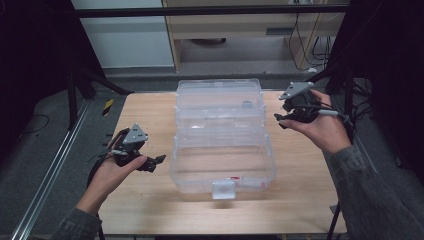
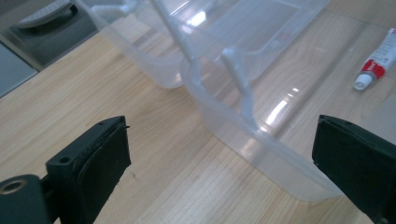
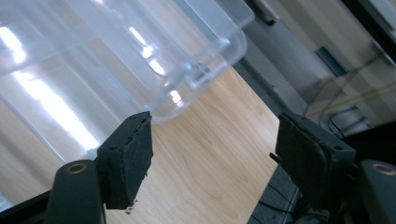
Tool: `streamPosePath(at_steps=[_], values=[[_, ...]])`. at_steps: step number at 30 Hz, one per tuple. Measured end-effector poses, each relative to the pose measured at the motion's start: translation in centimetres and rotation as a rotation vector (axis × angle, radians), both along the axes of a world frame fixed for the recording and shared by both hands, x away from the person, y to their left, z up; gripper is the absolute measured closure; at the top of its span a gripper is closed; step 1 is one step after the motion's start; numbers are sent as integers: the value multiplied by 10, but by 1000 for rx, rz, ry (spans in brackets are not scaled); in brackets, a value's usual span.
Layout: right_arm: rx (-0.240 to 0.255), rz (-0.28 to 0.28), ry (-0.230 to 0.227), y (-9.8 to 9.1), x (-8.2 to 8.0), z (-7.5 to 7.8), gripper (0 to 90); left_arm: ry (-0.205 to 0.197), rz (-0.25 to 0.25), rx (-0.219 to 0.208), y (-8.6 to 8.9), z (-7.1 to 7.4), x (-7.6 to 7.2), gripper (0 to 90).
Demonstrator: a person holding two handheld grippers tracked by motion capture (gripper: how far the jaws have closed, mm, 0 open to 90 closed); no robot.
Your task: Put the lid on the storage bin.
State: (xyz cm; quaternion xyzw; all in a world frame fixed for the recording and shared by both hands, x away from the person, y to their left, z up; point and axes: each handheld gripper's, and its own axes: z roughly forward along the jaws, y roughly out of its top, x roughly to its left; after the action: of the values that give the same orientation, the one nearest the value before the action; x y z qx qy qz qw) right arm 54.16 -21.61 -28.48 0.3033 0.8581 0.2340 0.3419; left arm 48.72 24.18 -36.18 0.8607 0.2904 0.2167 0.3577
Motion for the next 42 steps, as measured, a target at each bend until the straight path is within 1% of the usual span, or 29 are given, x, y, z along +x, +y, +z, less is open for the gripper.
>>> streamPosePath(at_steps=[1, 2, 3, 4, 5, 6, 7, 8, 11, 12, 14, 16, 18, 21, 23, 25, 26, 27, 28, 30, 31, 32, 33, 36, 37, 39, 42], values=[[0, 0, 0, 0, 0, 0, 282, 0, 0, 0, 0, 0, 0, 37], [-18, 16, 0, 4, 3, 3, 302, -5, -7, -1, -3, 2, 0, 37], [-31, 55, 15, 11, 9, 8, 339, -6, -12, -10, -6, 4, 0, 38], [-31, 55, 15, 11, 9, 8, 339, -3, -21, -13, -13, 6, 1, 38], [-25, 83, 32, 18, 14, 13, 372, -5, -29, -7, -16, 7, 1, 41], [-29, 101, 40, 21, 16, 15, 382, -9, -37, 1, -19, 8, 2, 42], [-29, 101, 40, 21, 16, 15, 382, -9, -37, 1, -19, 8, 2, 42], [-40, 128, 47, 30, 21, 20, 423, 0, -64, -6, -30, 11, 2, 44], [-66, 168, 58, 39, 27, 24, 483, 36, -108, -6, -42, 13, 1, 48], [-72, 177, 62, 42, 29, 24, 500, 39, -121, -3, -46, 13, 0, 48], [-87, 201, 73, 47, 31, 25, 542, 39, -139, 22, -52, 13, -1, 47], [-96, 218, 84, 49, 33, 25, 573, 36, -160, 25, -55, 14, -4, 44], [-101, 237, 93, 51, 33, 26, 605, 37, -183, 18, -57, 16, -7, 42], [-112, 264, 115, 52, 35, 23, 633, 55, -227, 32, -60, 15, -10, 41], [-114, 280, 127, 54, 37, 21, 644, 62, -241, 42, -63, 14, -12, 42], [-111, 286, 134, 55, 38, 20, 645, 65, -249, 43, -64, 13, -13, 41], [-114, 304, 139, 57, 39, 17, 657, 68, -260, 43, -66, 13, -15, 41], [-117, 312, 147, 59, 40, 15, 659, 74, -280, 53, -69, 12, -18, 41], [-118, 320, 156, 61, 41, 14, 658, 74, -280, 53, -69, 12, -18, 41], [-129, 344, 172, 66, 43, 11, 654, 86, -306, 63, -74, 8, -21, 41], [-129, 344, 172, 66, 43, 11, 654, 86, -306, 63, -74, 8, -21, 42], [-138, 361, 194, 71, 45, 8, 639, 99, -328, 71, -77, 4, -23, 42], [-145, 370, 201, 74, 46, 7, 632, 106, -341, 84, -78, 2, -24, 48], [-181, 380, 221, 80, 49, 1, 624, 126, -367, 122, -82, -4, -26, 52], [-197, 386, 227, 82, 50, -1, 625, 133, -369, 124, -84, -7, -27, 52], [-219, 388, 246, 84, 54, -5, 627, 147, -385, 146, -87, -11, -27, 53], [-254, 410, 271, 87, 58, -10, 642, 161, -407, 171, -91, -17, -27, 65]])
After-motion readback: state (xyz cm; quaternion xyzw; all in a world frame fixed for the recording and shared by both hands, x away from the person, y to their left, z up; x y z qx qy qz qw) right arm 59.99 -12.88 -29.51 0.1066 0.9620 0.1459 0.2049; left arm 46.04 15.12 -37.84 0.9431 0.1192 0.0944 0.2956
